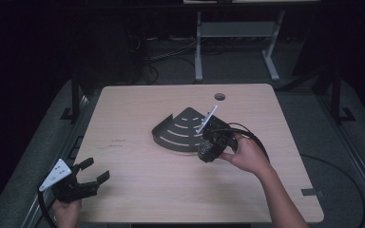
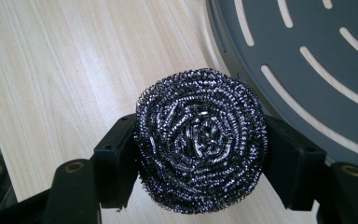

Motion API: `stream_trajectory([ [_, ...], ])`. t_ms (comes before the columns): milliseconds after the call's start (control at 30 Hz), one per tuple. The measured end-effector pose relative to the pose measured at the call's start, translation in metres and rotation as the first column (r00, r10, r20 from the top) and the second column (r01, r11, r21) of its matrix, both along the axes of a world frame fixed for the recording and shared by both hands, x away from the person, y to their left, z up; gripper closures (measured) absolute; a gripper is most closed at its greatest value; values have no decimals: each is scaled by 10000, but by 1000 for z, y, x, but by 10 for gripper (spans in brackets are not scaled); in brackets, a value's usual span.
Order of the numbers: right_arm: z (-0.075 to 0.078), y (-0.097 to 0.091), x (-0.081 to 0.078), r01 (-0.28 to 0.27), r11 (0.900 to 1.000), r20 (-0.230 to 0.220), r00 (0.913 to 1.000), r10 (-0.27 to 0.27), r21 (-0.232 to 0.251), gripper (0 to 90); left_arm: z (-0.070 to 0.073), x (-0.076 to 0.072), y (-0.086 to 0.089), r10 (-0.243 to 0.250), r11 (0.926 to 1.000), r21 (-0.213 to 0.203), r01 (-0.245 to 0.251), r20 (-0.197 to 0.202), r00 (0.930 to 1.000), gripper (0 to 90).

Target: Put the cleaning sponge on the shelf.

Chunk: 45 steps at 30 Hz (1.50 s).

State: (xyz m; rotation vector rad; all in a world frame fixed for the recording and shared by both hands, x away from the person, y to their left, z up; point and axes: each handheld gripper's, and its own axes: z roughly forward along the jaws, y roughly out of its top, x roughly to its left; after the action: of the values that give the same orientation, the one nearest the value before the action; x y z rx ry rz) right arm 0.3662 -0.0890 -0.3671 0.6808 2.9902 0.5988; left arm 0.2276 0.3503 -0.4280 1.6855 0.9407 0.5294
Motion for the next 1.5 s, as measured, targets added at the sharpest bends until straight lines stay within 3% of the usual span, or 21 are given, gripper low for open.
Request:
stream_trajectory([
  [1033, 5, 20, 37, -64, 9997, -139, 9999, 60, -246, 327, 0, 0, -3, -83, 9999, 69, 83, -41, 10000, 133],
  [1400, 11, 23, 55, 159, 9998, -236, 9996, -162, -126, 327, 0, 0, -2, -58, 10000, 70, 59, -53, 10000, 133],
  [1500, 11, 23, 61, 263, 9991, -214, 9994, -270, -327, 327, 0, 0, -2, -64, 10000, 43, 64, -38, 10000, 133],
])
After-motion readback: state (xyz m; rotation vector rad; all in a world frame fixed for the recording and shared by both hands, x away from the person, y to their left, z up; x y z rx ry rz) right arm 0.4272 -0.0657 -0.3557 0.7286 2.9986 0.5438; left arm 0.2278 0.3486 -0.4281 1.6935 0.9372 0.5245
